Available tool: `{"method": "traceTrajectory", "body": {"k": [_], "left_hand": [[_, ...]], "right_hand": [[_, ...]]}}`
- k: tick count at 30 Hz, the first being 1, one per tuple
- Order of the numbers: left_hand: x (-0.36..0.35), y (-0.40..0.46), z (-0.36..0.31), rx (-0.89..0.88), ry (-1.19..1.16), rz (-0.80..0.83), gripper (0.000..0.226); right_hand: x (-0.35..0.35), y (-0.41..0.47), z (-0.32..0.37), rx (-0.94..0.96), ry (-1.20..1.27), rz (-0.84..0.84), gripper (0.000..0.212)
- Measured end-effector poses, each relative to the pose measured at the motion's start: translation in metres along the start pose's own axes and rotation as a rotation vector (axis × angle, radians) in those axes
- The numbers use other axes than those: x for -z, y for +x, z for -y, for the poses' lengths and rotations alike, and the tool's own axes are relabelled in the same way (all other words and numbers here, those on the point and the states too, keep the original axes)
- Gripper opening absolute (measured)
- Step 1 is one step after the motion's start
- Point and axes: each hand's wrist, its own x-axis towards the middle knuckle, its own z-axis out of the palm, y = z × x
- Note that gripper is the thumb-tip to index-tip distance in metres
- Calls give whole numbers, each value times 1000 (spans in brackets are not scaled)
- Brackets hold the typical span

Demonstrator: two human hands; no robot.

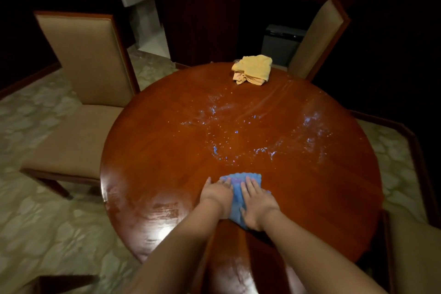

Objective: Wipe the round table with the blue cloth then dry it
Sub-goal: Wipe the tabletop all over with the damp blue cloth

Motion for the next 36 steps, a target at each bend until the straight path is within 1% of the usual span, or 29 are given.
{"method": "traceTrajectory", "body": {"k": [3, 7, 14, 18, 22, 26, 28, 31, 33, 36], "left_hand": [[-17, -28, -6, -53, 19, 15, 85], [-42, -63, -16, -113, -2, 2, 83], [-60, -102, -30, -212, 76, -31, 74], [-64, -105, -40, -231, 183, -56, 69], [-60, -101, -53, -241, 313, -68, 73], [-55, -91, -73, -287, 313, -77, 67], [-53, -87, -87, -318, 329, -83, 67], [-53, -82, -109, -334, 417, -98, 69], [-51, -81, -116, -345, 475, -111, 67], [-51, -78, -116, -362, 452, -84, 67]], "right_hand": [[-11, -34, 14, 46, -69, 10, 67], [-27, -76, 34, 60, -93, 25, 67], [-60, -110, 45, 39, 55, 46, 70], [-71, -120, 44, 19, 138, 46, 70], [-82, -125, 38, -32, 192, 22, 69], [-96, -132, 23, -102, 181, 14, 63], [-103, -138, 13, -135, 149, 14, 61], [-108, -146, -3, -174, 121, 4, 62], [-110, -149, -7, -172, 95, -1, 64], [-116, -150, -5, -183, 148, -4, 65]]}}
